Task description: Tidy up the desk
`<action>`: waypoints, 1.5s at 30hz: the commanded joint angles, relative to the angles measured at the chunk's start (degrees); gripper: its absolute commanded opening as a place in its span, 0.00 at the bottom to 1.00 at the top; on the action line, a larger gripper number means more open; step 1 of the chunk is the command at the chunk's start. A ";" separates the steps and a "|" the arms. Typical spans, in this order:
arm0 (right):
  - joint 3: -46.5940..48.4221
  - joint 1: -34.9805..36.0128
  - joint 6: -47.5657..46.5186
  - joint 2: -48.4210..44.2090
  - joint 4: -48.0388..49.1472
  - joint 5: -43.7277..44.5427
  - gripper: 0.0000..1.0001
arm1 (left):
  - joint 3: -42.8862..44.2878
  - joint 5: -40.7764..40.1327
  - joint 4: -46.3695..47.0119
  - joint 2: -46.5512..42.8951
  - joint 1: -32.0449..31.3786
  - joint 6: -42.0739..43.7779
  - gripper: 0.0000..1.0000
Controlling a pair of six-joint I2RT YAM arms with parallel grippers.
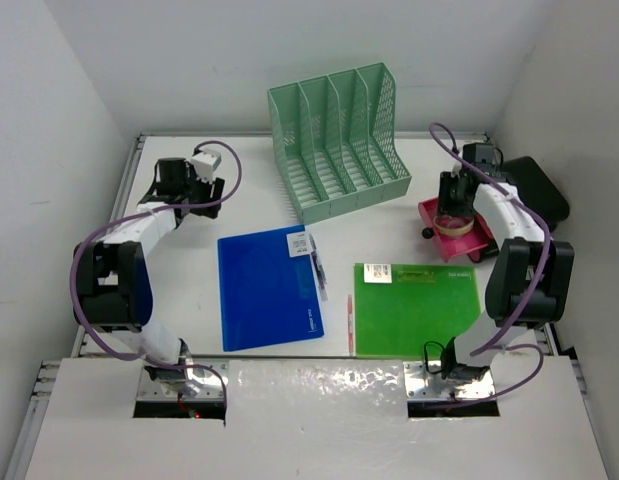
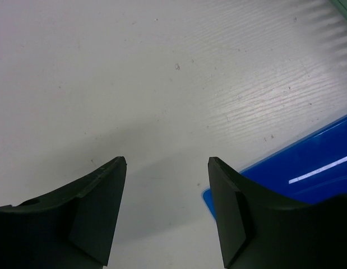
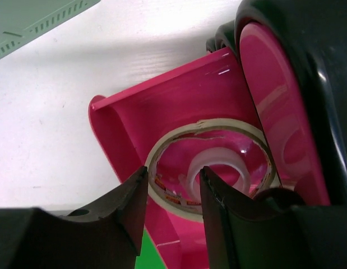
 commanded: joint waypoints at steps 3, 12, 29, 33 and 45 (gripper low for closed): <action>3.26 1.81 -1.26 -5.96 -1.73 -1.56 0.42 | 0.59 1.35 1.33 0.23 -0.27 -0.16 0.58; -2.79 19.91 -6.89 -11.85 0.45 3.79 0.08 | 0.76 1.00 1.24 0.06 -0.53 -0.16 0.58; -15.46 25.55 -6.44 -1.75 6.87 21.89 0.09 | 0.94 -0.06 0.98 0.41 -0.71 0.19 0.58; -16.95 24.15 -7.41 -2.19 8.19 27.52 0.07 | 0.94 0.03 1.24 0.76 -0.62 0.27 0.58; -19.94 15.62 -8.20 -4.56 15.48 30.34 0.00 | 0.94 -0.32 1.24 0.67 -0.71 0.36 0.58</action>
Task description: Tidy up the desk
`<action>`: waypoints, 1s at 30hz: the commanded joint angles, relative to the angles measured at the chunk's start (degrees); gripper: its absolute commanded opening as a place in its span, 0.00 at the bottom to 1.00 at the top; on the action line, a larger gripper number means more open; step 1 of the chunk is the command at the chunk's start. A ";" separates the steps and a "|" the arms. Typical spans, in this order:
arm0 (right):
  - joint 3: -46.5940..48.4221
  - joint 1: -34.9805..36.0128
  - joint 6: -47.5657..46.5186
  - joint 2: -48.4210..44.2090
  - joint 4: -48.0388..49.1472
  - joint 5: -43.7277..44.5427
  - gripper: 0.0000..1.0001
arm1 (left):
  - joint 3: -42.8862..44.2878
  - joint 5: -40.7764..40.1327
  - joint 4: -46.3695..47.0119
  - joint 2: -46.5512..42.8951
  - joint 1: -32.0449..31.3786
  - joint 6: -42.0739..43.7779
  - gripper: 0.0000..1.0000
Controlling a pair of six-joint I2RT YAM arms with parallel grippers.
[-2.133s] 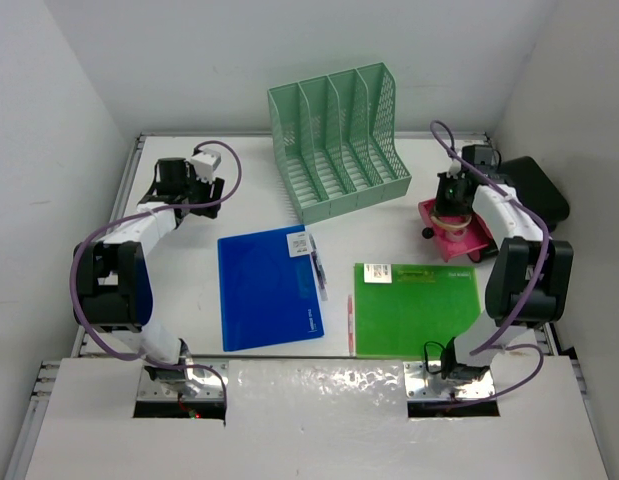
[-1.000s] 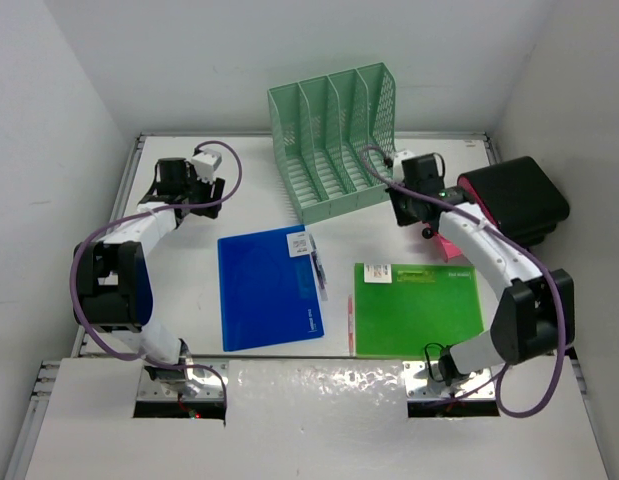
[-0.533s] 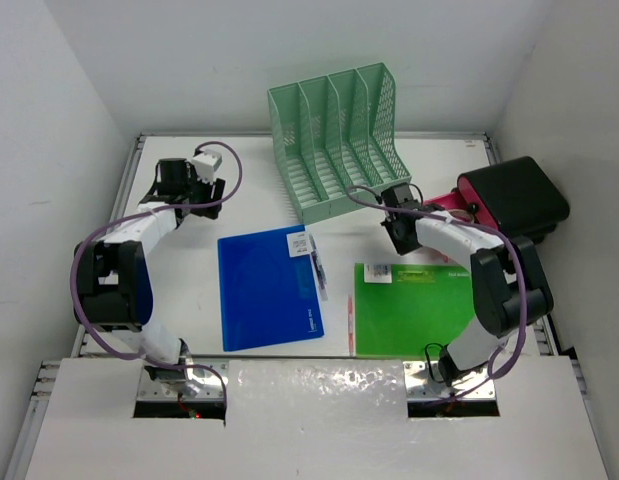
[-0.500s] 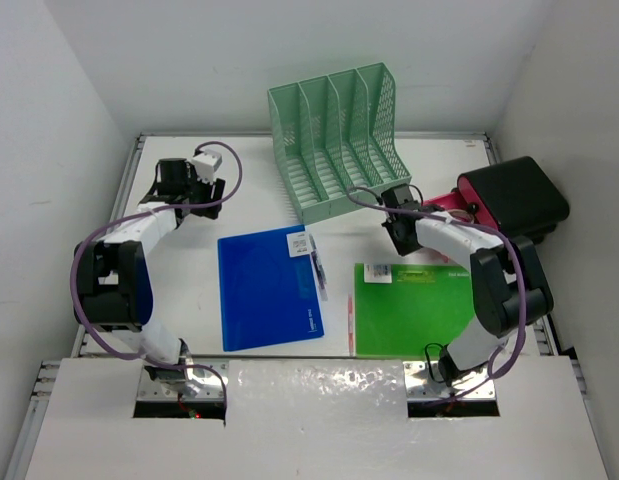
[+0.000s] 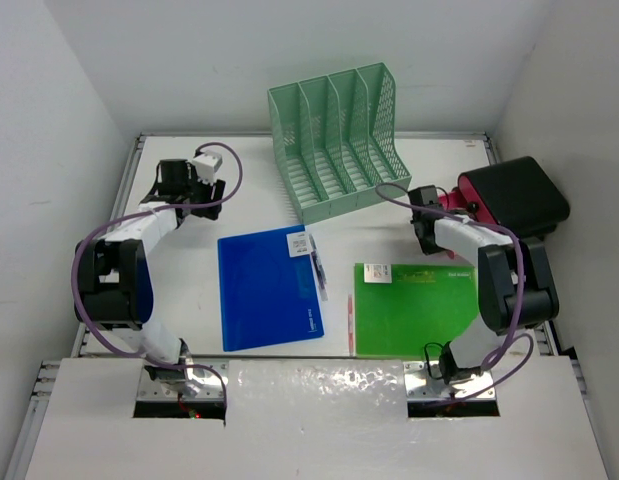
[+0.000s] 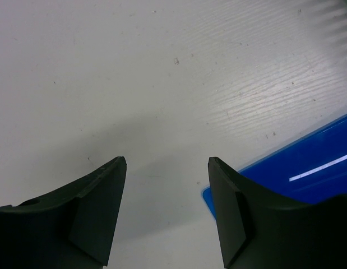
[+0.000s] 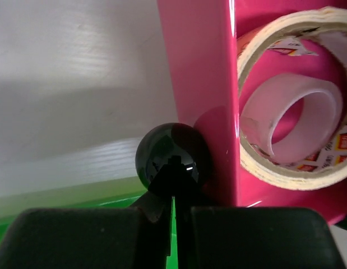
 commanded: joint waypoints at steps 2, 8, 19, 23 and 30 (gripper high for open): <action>0.91 -0.71 -1.23 -3.07 7.08 5.75 0.00 | 0.94 0.07 1.59 -0.11 -0.49 0.34 0.58; 3.28 -2.46 -6.06 -2.20 9.81 10.68 0.00 | 0.94 -0.28 1.50 -0.38 -0.40 0.69 0.58; 4.16 -7.56 -9.58 1.84 12.71 15.34 0.00 | 0.94 -0.72 1.50 -0.20 -0.49 1.04 0.58; 5.66 -8.26 -10.11 2.99 12.88 15.52 0.00 | 0.85 -0.98 1.41 -0.29 -0.40 1.13 0.58; 4.61 -7.30 -10.02 2.55 12.80 17.10 0.00 | 0.85 -0.89 1.50 -0.38 -0.49 1.22 0.58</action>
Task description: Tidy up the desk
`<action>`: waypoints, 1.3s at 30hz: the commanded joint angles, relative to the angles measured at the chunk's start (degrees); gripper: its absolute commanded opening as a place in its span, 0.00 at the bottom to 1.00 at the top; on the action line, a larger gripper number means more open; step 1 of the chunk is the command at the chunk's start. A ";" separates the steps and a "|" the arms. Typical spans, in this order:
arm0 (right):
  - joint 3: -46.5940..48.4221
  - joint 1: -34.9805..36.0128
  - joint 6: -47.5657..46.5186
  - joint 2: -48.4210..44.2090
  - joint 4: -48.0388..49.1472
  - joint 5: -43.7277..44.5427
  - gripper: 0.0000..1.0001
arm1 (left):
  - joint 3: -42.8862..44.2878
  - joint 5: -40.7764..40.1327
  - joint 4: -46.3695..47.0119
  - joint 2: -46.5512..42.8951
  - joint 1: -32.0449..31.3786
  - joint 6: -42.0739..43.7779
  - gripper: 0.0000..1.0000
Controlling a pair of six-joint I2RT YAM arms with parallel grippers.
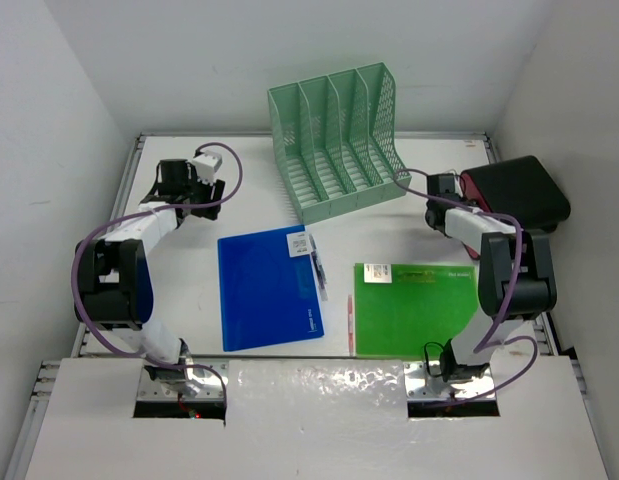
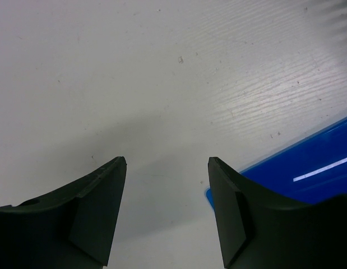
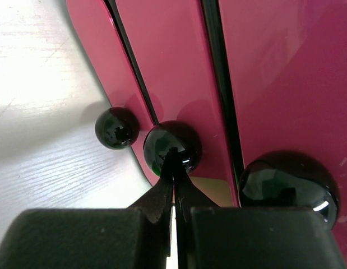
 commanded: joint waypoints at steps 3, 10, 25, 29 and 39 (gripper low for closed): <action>-1.47 6.46 -5.32 -2.33 5.83 6.95 0.00 | 0.94 0.64 1.50 0.06 -0.49 0.59 0.58; -1.67 14.48 -15.27 2.40 11.73 9.59 0.40 | 1.03 1.08 1.15 0.33 -0.49 0.58 0.58; 3.96 10.62 -24.76 17.79 14.19 20.14 0.41 | 1.03 1.34 1.32 0.41 -0.40 0.85 0.58; 5.02 9.74 -26.09 20.34 14.19 21.28 0.36 | 1.03 1.17 1.15 0.50 -0.49 0.94 0.58; 5.72 8.59 -26.79 22.80 14.80 21.54 0.34 | 1.20 1.17 1.06 0.42 -0.49 1.02 0.58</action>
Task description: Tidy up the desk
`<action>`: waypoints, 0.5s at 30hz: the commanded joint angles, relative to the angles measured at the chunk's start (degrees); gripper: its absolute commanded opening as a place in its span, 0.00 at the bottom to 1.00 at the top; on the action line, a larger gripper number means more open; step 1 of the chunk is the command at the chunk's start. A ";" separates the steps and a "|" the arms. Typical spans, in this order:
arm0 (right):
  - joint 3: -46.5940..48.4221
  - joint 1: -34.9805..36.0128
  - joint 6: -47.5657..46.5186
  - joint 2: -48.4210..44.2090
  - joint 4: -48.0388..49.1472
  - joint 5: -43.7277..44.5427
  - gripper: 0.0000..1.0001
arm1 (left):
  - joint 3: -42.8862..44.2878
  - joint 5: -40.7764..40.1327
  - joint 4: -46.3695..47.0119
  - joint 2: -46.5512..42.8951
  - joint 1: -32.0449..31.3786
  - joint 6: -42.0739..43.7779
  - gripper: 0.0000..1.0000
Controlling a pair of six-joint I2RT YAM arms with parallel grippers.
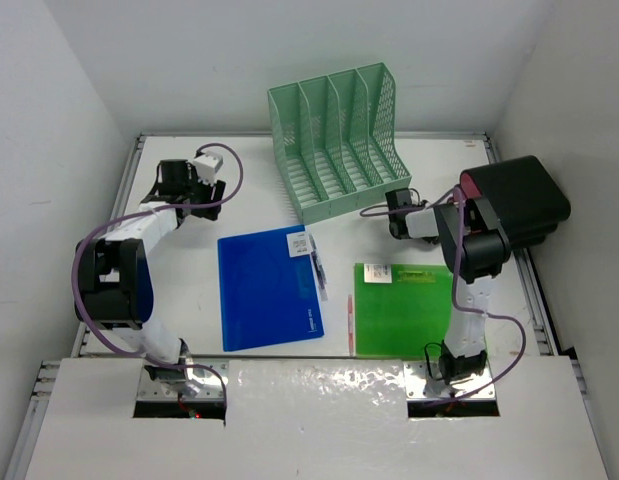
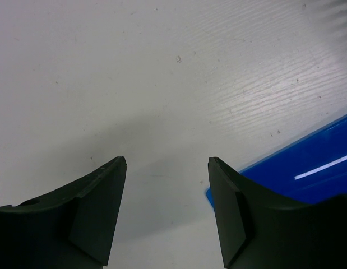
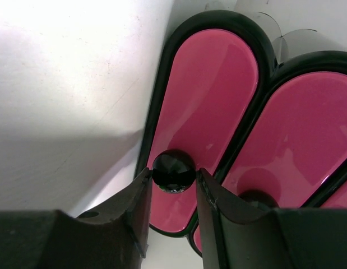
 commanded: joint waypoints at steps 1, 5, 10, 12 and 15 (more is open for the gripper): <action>1.94 -0.98 -1.39 1.52 2.11 2.12 0.33 | 1.12 0.71 1.08 0.17 -0.40 0.37 0.58; 1.24 -1.16 -2.01 1.70 3.07 3.17 0.27 | 1.20 0.80 1.08 0.09 -0.40 0.46 0.58; 0.98 -0.02 -0.17 0.65 2.90 3.17 0.00 | 1.20 0.80 1.17 0.17 -0.49 0.46 0.58; 0.89 1.99 0.27 -0.06 2.99 3.43 0.00 | 1.20 0.80 1.17 0.17 -0.40 0.46 0.58; 1.94 4.72 4.21 -1.55 -1.20 3.44 0.00 | 1.29 0.80 1.08 0.17 -0.40 0.46 0.58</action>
